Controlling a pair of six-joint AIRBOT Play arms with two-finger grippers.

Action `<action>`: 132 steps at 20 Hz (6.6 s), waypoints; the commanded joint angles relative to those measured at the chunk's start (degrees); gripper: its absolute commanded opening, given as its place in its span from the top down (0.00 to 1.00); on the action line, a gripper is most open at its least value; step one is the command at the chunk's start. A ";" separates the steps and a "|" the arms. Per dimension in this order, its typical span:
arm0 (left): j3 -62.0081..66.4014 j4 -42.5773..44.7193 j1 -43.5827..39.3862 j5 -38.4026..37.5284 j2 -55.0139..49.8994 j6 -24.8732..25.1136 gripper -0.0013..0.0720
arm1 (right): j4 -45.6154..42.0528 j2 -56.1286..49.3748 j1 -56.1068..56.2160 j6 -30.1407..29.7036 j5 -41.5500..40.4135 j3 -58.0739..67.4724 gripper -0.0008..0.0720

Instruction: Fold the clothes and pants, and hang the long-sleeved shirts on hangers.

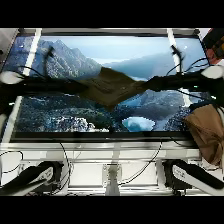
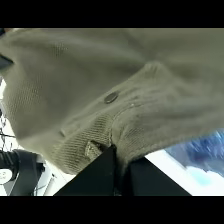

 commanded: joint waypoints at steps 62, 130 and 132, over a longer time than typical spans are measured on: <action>-15.58 33.05 -2.82 7.78 -0.48 -28.92 0.03 | -17.92 -2.12 -13.40 -5.79 2.29 -22.77 0.53; -3.15 33.16 -2.82 15.67 5.97 -25.88 0.95 | -38.47 -3.41 -22.21 29.75 -4.52 21.33 0.95; -3.15 33.18 -2.82 15.67 7.26 -25.88 0.95 | -44.57 -0.72 -29.53 30.49 -1.97 22.58 0.95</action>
